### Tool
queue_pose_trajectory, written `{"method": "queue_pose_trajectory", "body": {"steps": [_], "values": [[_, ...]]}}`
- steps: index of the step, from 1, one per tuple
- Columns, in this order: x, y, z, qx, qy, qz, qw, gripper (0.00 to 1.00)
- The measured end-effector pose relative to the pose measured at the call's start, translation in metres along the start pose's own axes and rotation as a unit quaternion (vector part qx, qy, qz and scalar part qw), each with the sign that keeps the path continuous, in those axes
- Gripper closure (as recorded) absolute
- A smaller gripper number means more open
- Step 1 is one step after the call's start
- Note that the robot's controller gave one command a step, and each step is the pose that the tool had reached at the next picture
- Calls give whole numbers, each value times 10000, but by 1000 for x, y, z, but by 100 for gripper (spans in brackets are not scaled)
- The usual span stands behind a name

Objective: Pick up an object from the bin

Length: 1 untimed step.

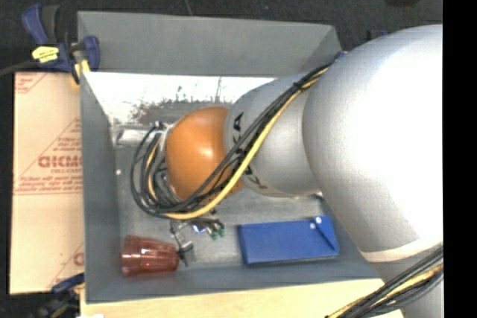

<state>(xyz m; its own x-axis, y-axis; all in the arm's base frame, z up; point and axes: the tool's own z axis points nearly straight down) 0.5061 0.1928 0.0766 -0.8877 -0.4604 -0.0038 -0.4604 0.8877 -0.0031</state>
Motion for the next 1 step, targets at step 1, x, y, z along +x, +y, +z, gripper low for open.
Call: {"method": "queue_pose_trajectory", "body": {"steps": [1], "values": [[2,19,3,-1,-10,1435,9896,0]]}}
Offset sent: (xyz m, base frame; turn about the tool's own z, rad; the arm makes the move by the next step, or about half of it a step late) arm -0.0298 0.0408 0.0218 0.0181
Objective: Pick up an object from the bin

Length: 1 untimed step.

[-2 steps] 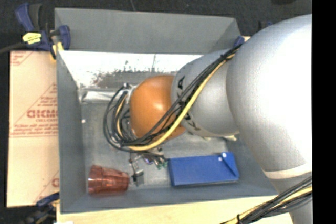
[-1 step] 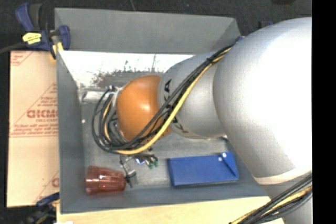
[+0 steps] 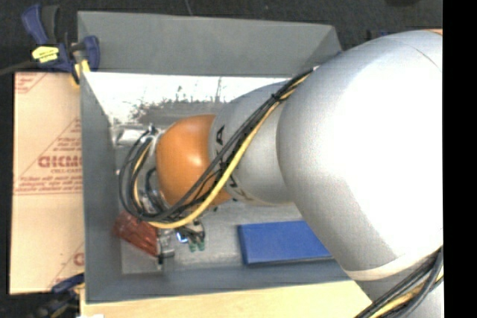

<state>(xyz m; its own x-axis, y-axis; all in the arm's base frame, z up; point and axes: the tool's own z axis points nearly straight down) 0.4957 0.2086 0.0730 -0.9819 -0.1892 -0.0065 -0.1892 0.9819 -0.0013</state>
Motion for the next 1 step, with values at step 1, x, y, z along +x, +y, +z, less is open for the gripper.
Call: {"method": "queue_pose_trajectory", "body": {"steps": [1], "values": [[12,25,-24,71,74,-1336,9910,0]]}}
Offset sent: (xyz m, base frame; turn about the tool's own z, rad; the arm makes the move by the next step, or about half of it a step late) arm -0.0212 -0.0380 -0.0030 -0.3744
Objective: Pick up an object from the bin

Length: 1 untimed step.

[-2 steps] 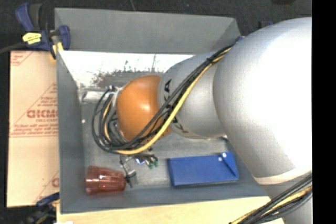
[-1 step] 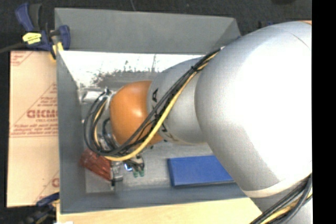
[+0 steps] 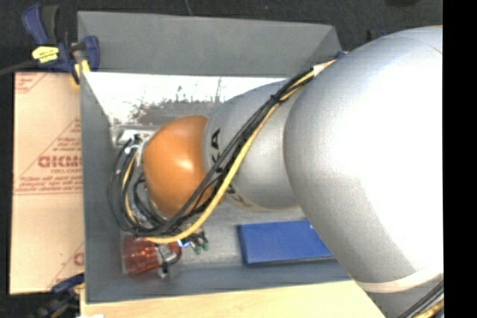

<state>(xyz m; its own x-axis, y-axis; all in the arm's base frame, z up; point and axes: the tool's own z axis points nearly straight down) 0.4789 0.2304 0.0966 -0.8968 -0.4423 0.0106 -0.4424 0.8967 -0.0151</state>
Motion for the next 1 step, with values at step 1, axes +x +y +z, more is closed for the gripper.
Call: {"method": "queue_pose_trajectory", "body": {"steps": [1], "values": [[22,-44,20,-26,-109,-482,9988,0]]}}
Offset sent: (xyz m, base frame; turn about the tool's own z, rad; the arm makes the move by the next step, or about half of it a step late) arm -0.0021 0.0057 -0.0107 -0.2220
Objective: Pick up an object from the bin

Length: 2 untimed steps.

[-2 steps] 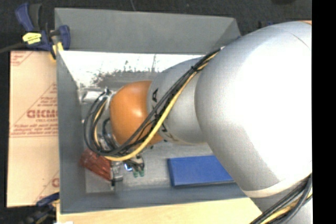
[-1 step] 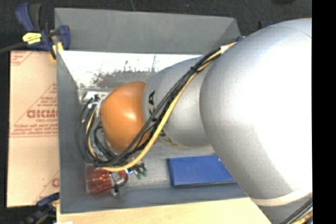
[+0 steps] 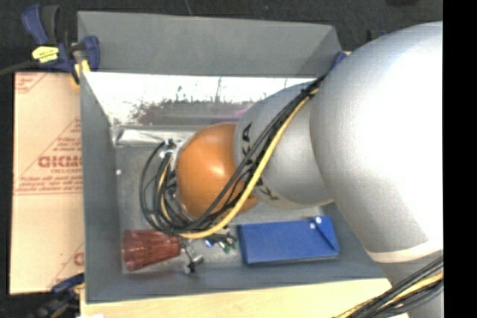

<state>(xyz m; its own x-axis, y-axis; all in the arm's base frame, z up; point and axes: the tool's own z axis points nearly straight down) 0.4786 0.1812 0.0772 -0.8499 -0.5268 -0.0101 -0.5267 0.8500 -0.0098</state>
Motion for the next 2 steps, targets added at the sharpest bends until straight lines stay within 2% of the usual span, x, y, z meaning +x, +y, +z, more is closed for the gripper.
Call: {"method": "queue_pose_trajectory", "body": {"steps": [1,2], "values": [[-7,11,-3,11,40,-340,9994,0],[-22,19,7,1,-7,-550,9985,100]]}}
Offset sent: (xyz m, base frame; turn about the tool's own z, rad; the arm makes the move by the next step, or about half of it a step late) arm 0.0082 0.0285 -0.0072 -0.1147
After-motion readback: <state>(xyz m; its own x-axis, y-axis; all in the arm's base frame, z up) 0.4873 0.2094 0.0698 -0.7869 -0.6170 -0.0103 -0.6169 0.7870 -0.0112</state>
